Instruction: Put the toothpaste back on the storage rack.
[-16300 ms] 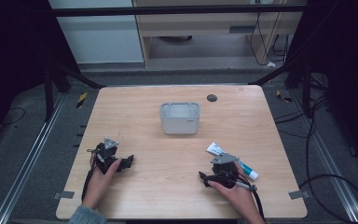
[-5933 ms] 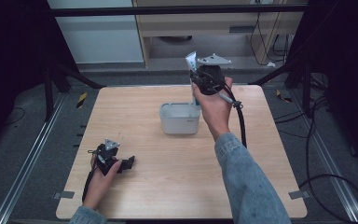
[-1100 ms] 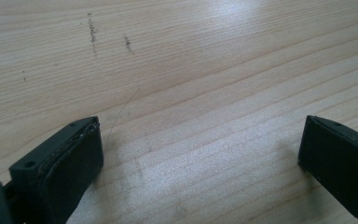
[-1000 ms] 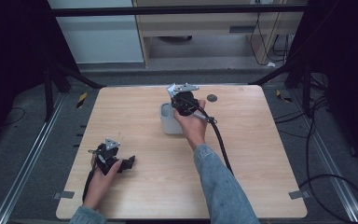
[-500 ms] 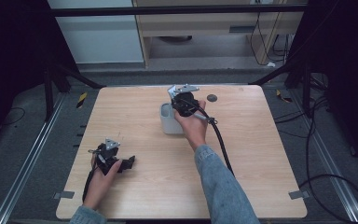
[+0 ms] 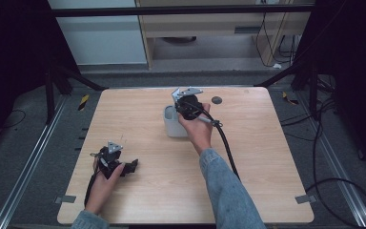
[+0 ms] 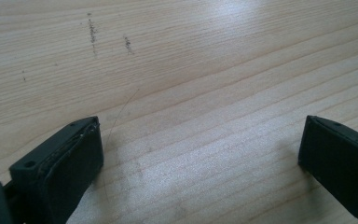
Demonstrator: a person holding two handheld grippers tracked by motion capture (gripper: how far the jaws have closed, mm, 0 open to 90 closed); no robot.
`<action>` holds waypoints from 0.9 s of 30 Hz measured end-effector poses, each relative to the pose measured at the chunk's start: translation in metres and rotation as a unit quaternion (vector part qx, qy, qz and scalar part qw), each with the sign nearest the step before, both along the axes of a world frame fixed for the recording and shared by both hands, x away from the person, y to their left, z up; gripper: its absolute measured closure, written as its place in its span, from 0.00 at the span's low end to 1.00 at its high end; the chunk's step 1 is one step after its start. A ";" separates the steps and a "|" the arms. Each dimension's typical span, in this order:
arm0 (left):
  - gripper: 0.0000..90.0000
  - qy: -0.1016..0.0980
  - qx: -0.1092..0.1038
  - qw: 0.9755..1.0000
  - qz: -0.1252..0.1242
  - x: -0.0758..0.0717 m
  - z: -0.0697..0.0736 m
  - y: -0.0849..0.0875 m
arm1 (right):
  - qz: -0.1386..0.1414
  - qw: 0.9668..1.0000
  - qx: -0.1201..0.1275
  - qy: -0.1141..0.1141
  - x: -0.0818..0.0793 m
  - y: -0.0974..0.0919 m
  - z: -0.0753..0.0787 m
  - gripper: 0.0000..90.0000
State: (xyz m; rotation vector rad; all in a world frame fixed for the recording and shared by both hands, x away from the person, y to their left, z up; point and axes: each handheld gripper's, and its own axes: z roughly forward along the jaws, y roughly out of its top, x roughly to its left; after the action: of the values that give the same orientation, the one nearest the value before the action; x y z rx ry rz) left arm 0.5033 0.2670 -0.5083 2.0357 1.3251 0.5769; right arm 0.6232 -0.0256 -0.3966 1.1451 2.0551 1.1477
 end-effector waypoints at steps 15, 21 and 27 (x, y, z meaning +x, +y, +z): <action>0.00 0.000 0.000 1.000 0.000 0.000 0.000 0.000 | 0.003 1.000 0.001 -0.001 0.000 0.003 -0.001 0.86; 0.00 0.000 0.000 1.000 0.000 0.000 0.000 0.000 | 0.005 1.000 0.003 0.001 0.001 0.003 -0.001 0.86; 0.00 0.000 0.000 1.000 0.000 0.000 0.000 0.000 | 0.005 1.000 0.002 0.001 0.002 0.004 -0.001 0.86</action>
State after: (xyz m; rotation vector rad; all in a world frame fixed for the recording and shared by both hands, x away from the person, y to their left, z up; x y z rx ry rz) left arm 0.5033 0.2669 -0.5083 2.0344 1.3258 0.5767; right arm 0.6248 -0.0214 -0.3975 1.1396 2.0629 1.1575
